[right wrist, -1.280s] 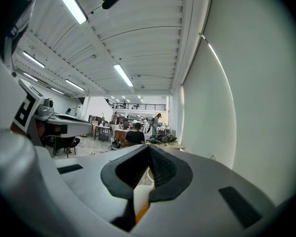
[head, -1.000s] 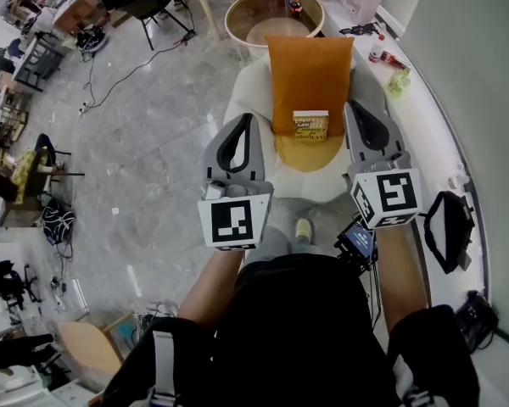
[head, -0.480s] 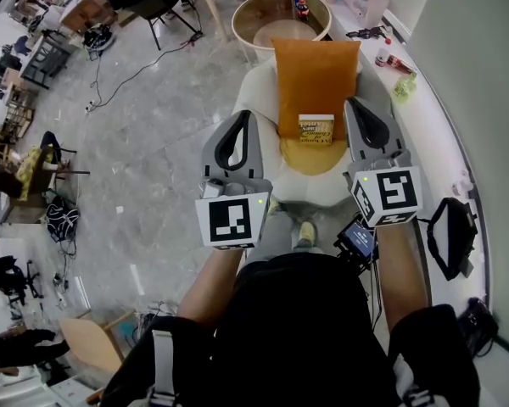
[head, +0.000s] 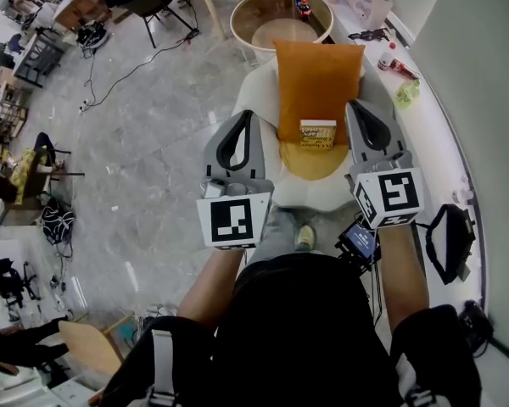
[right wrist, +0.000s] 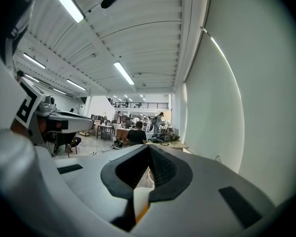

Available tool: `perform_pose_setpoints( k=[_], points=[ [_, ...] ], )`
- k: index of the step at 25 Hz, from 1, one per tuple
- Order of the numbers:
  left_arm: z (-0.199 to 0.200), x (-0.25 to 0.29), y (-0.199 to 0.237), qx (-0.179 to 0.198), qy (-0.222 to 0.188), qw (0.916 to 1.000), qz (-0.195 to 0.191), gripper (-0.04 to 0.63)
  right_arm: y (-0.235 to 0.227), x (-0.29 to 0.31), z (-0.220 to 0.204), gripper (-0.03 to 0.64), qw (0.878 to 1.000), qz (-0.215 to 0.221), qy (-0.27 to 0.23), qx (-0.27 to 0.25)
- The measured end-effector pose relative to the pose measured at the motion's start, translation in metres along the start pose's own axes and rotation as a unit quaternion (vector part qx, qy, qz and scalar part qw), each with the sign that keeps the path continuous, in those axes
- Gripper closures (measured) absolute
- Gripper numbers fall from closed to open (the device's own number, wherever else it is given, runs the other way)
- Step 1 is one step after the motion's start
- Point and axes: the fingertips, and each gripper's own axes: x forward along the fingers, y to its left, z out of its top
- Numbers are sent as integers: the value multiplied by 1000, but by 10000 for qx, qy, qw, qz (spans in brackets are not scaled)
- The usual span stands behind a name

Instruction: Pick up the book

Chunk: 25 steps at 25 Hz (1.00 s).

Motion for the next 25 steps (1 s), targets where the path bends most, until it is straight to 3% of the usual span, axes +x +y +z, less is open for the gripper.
perform_pose_setpoints(
  k=[25],
  points=[
    [-49, 137, 108, -350, 124, 9988, -311, 584, -29, 163, -13, 603, 9975, -190, 535, -413]
  ],
)
